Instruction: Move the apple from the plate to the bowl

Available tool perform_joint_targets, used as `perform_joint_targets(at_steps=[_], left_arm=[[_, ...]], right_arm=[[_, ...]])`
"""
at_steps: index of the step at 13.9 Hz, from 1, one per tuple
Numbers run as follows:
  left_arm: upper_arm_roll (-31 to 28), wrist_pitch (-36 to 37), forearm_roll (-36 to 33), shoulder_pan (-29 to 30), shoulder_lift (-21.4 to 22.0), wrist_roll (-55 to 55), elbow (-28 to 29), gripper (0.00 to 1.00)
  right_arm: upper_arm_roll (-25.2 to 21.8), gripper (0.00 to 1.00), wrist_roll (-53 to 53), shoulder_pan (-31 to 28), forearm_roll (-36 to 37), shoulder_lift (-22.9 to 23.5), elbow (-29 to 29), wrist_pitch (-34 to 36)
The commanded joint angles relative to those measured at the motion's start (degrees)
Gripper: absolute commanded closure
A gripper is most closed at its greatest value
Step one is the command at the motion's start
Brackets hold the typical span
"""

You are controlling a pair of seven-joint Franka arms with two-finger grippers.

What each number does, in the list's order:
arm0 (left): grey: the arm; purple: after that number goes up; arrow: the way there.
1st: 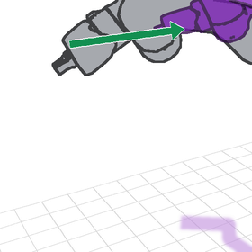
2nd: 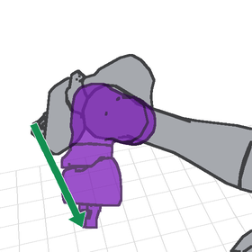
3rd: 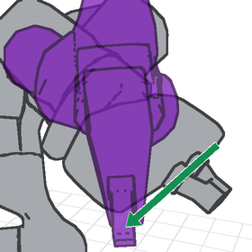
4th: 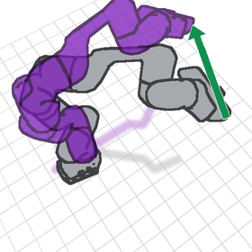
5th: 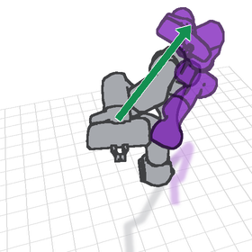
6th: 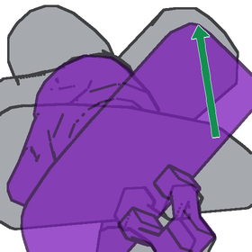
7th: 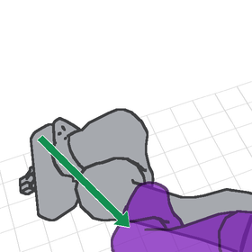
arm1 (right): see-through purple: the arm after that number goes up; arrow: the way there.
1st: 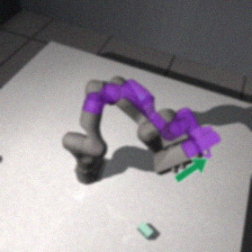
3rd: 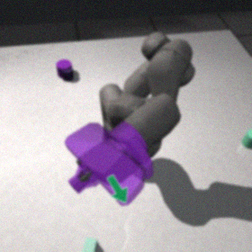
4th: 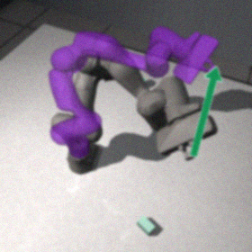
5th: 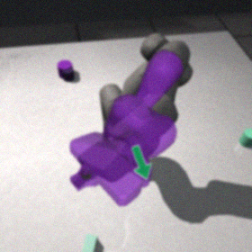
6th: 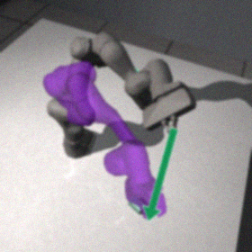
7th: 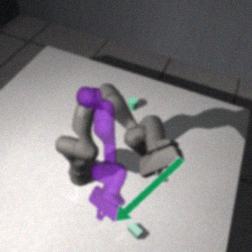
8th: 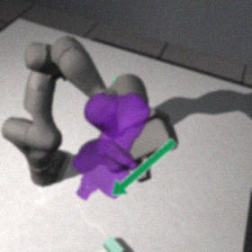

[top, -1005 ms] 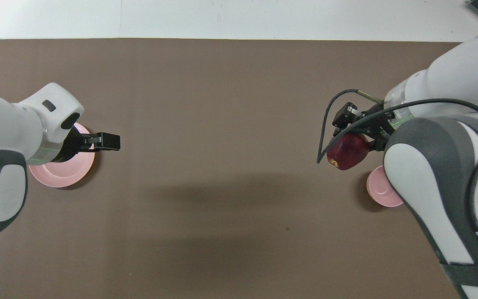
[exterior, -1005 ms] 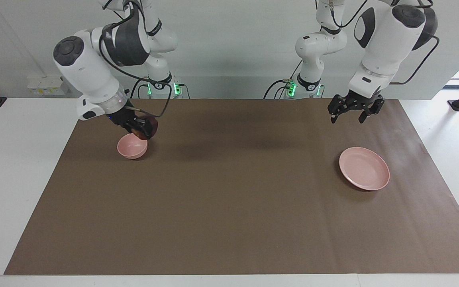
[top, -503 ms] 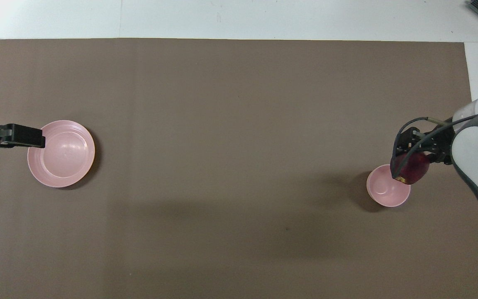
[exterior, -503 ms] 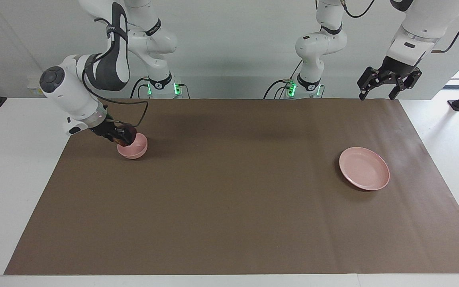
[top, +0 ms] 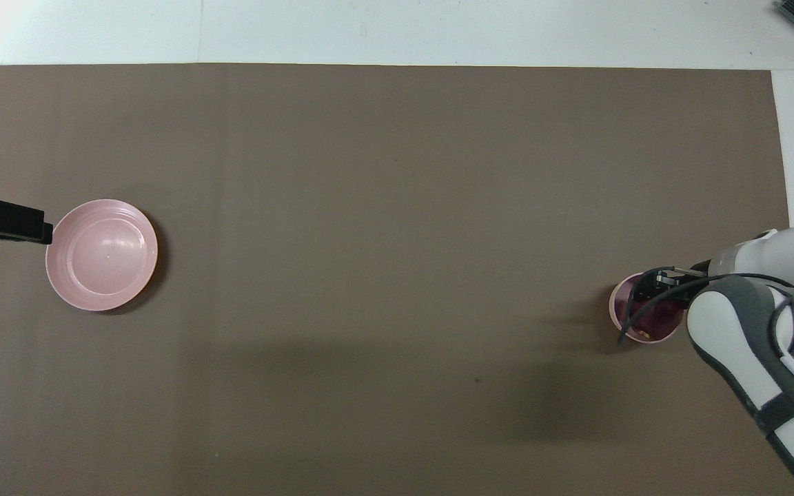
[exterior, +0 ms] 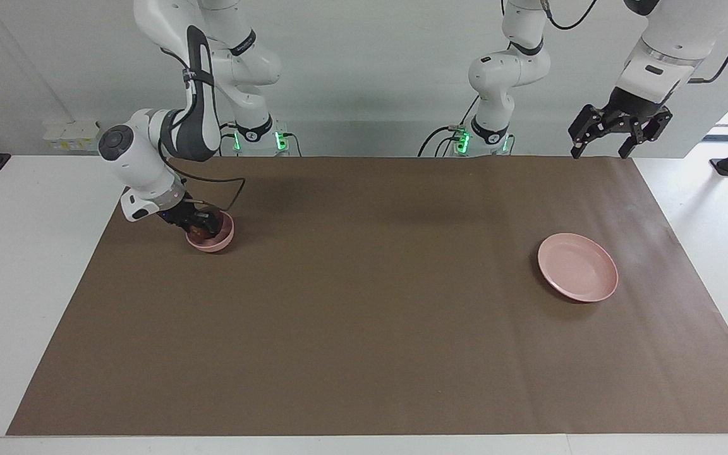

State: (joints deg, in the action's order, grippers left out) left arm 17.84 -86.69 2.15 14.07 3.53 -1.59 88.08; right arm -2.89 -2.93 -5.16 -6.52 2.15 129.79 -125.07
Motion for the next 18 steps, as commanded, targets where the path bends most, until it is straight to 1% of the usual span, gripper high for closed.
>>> perform_joint_targets(at_steps=[1,4,6,7,8,9,10,11,13,15,18], left_arm=[[0.1,-0.1,-0.7,0.3,0.3,0.0,0.2,0.0],[0.2,0.0,-0.7,0.2,0.3,-0.2,0.1,0.0],[0.1,0.1,-0.7,0.2,0.2,-0.1,0.0,0.0],[0.0,0.1,-0.7,0.1,0.2,0.0,0.1,0.0],[-2.3,0.6,-0.7,-2.2,0.3,-0.1,0.3,0.0],[-7.1,0.9,-0.7,-6.1,0.4,0.0,0.4,0.0],[-7.9,0.9,-0.6,-5.8,0.5,-0.1,0.5,0.0],[-8.0,0.9,-0.6,-5.1,0.5,0.3,0.5,0.0],[-8.1,1.3,-0.6,-5.0,0.6,0.1,0.5,0.0],[-8.6,2.9,-0.6,-4.8,0.6,-0.1,0.3,0.0],[-8.7,2.9,-0.6,-4.8,0.6,0.0,0.2,0.0]], right_arm=[[0.5,0.0,0.2,-0.1,1.3,-0.1,-2.2,0.1],[0.6,0.0,0.0,0.1,1.8,0.0,-5.0,0.6],[0.6,0.0,0.2,0.7,2.9,-0.3,-8.0,3.1],[0.6,0.0,0.5,0.8,4.7,-0.4,-10.8,5.2],[0.9,0.0,0.5,0.8,6.5,-0.4,-13.9,7.5],[1.2,0.0,0.4,0.8,7.6,-0.5,-16.9,9.7],[1.4,0.0,0.2,1.1,9.0,-0.6,-20.2,12.3],[1.4,0.0,-0.6,2.9,10.5,-0.2,-24.4,16.1],[1.4,0.0,-4.2,3.6,10.8,0.0,-31.1,23.1],[1.6,0.0,-6.2,3.7,9.3,-0.1,-34.7,26.9],[1.8,0.0,-6.4,3.5,7.4,0.7,-41.3,35.7]])
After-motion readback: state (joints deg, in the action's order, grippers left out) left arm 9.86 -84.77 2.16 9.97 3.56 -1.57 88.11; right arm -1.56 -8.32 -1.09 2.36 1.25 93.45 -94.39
